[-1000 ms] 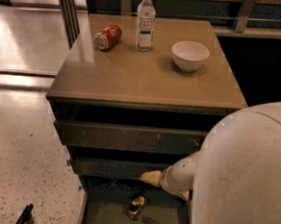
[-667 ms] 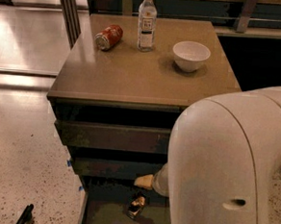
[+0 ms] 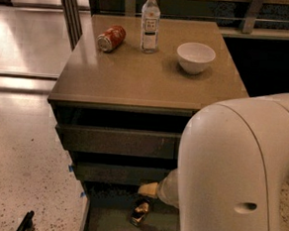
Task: Pick orange can from bottom drawer and place on counter
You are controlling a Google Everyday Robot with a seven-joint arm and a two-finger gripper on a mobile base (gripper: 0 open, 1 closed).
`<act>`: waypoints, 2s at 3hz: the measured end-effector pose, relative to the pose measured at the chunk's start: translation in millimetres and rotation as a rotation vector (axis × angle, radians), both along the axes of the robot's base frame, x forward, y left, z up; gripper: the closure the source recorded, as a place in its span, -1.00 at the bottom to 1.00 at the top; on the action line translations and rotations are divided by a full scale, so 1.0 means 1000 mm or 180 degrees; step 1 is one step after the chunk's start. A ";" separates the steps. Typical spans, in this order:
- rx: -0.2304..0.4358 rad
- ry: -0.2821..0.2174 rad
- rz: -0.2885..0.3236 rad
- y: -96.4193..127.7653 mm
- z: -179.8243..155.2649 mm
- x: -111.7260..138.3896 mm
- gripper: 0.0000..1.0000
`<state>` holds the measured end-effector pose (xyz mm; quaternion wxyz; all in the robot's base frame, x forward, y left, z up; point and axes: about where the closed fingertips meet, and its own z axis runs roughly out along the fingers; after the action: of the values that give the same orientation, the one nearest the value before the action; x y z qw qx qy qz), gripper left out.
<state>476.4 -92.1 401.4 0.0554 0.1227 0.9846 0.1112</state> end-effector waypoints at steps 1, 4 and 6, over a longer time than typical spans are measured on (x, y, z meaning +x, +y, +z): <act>0.0264 -0.0084 0.0003 0.010 -0.015 -0.002 -1.00; 0.0557 0.0022 0.0283 0.059 -0.093 -0.009 -1.00; 0.0639 -0.0075 0.0172 0.054 -0.106 -0.006 -1.00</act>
Offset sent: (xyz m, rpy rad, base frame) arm -0.0107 0.0498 -0.0661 0.2715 -0.0212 0.1035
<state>469.9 -37.8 295.7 0.0514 0.0997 0.9708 0.2121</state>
